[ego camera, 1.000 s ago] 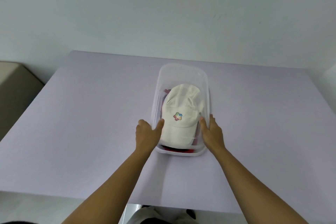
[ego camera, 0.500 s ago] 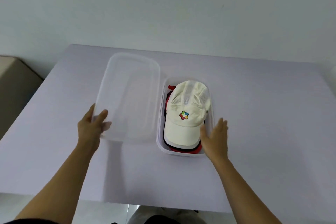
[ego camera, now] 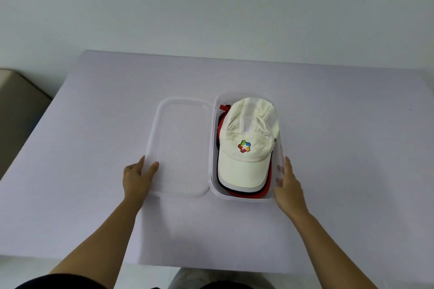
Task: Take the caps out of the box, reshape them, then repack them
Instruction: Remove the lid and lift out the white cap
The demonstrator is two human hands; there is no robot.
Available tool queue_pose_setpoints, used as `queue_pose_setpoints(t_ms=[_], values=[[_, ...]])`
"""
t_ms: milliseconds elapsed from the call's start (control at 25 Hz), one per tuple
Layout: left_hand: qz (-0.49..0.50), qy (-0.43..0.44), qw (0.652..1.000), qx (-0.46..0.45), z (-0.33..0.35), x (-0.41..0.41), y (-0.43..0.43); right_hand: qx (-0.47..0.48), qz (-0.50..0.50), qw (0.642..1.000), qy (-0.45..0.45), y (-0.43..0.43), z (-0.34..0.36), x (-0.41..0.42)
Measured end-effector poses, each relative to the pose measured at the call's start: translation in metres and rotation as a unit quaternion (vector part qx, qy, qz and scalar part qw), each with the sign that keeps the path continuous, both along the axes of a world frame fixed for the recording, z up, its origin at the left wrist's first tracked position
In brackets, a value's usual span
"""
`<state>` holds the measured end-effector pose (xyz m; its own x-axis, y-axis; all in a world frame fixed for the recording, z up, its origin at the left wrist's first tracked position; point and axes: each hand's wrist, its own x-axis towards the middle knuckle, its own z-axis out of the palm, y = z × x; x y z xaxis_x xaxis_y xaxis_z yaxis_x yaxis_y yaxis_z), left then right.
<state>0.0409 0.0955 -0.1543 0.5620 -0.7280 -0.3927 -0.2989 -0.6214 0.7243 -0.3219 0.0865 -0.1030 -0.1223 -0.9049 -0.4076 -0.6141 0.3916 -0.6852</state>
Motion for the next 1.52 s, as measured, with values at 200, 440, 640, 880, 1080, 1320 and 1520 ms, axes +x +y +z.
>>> queue_pose_setpoints(t_ms=[200, 440, 640, 880, 1080, 1320, 1520], values=[[-0.037, -0.066, 0.997, 0.034, 0.002, -0.004, -0.003, 0.007, 0.009, 1.000, -0.011, -0.003, -0.001, -0.005], [-0.089, -0.144, 0.983, -0.070, 0.042, -0.063, -0.027, -0.166, 0.158, 0.961, 0.156, -0.009, 0.019, 0.008], [-0.203, -0.041, 0.973, -0.102, 0.069, -0.157, -0.063, -0.092, 0.326, 0.923, 0.184, -0.041, 0.038, 0.031], [-0.196, -0.042, 0.979, -0.037, 0.061, -0.180, -0.063, -0.005, 0.398, 0.872, 0.284, -0.048, 0.028, 0.045], [-0.199, -0.066, 0.976, -0.051, 0.069, -0.176, -0.060, 0.004, 0.453, 0.830, 0.327, -0.052, 0.044, 0.056], [-0.166, -0.033, 0.985, -0.029, 0.080, -0.177, -0.061, 0.086, 0.475, 0.798, 0.361, -0.068, 0.042, 0.062], [-0.137, 0.037, 0.990, -0.016, 0.082, -0.171, -0.062, 0.060, 0.471, 0.826, 0.304, -0.055, 0.064, 0.053]])
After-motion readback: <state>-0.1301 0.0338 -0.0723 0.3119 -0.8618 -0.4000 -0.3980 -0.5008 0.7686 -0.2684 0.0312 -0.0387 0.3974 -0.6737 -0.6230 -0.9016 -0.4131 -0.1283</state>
